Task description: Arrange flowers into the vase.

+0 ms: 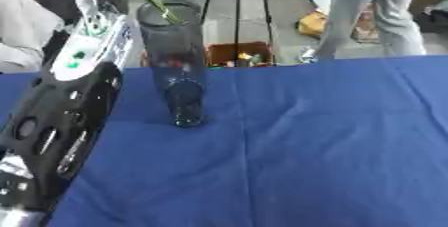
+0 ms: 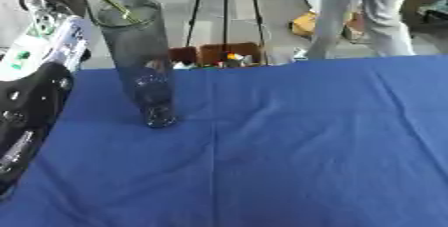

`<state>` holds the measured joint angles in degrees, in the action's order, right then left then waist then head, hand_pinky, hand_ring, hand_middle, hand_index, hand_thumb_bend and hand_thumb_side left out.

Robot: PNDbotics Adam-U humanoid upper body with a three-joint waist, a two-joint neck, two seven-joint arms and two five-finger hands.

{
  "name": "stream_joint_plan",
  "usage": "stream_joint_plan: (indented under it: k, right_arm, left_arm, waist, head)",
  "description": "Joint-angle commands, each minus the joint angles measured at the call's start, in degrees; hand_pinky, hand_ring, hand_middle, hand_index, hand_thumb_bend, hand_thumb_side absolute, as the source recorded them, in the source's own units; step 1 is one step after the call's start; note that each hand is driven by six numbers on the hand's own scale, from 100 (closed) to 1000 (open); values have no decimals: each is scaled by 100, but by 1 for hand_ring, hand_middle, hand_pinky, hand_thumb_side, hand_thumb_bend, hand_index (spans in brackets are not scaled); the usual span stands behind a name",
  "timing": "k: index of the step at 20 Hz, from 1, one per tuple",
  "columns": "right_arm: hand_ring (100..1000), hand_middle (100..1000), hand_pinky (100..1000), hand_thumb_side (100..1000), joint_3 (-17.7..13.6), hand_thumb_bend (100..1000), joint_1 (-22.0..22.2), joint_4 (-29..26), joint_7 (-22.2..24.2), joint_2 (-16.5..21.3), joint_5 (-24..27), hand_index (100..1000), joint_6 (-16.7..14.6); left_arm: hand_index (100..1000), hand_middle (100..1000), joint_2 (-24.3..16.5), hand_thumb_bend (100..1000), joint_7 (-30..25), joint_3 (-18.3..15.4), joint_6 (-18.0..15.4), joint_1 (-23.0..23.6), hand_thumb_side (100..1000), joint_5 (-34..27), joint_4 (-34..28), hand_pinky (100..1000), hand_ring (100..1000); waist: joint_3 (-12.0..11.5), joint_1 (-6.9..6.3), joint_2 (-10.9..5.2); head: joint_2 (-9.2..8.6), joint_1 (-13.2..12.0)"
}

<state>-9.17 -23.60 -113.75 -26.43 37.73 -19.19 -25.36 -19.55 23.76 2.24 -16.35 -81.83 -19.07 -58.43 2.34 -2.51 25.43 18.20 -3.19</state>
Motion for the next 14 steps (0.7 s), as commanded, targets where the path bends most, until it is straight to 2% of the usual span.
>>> stream_joint_plan:
  k: [1, 4, 5, 10, 11, 14]
  right_arm:
    - [832, 794, 772, 804, -69, 100, -9, -84, -3, 116, -57, 842, 31]
    - [832, 794, 772, 804, -69, 100, 2, -84, 3, 92, -56, 842, 47]
    - [832, 793, 772, 803, -70, 100, 4, -84, 2, 87, -54, 842, 47]
    - [832, 793, 772, 803, -79, 100, 14, -84, -1, 78, -39, 842, 44]
    - [832, 793, 773, 800, -82, 100, 17, -84, -2, 75, -37, 842, 45]
    - [832, 793, 773, 799, -99, 100, 24, -84, -12, 60, -24, 842, 49]
  left_arm:
    - [100, 100, -177, 124, -1, -29, 77, -192, 740, 198, -34, 100, 100]
    - [100, 100, -169, 157, 4, -35, 133, -187, 719, 269, -50, 100, 100]
    - [100, 100, -164, 200, -6, -37, 138, -178, 715, 289, -43, 100, 100]
    - [100, 100, -147, 206, -49, -62, 146, -165, 714, 392, 0, 100, 100]
    - [152, 100, -148, 338, -61, -57, 146, -162, 767, 408, 4, 100, 100]
    - [186, 101, -143, 344, -172, -47, 160, -140, 809, 561, 51, 100, 100]
  waist:
    - [-12, -68, -34]
    - [-12, -79, -22]
    - [0, -79, -20]
    - [27, -78, -16]
    - [34, -82, -11]
    - [67, -95, 16]
  head:
    - [-61, -23]
    - [-47, -31]
    - [-58, -34]
    - [-85, -37]
    - [-100, -42]
    - [-162, -56]
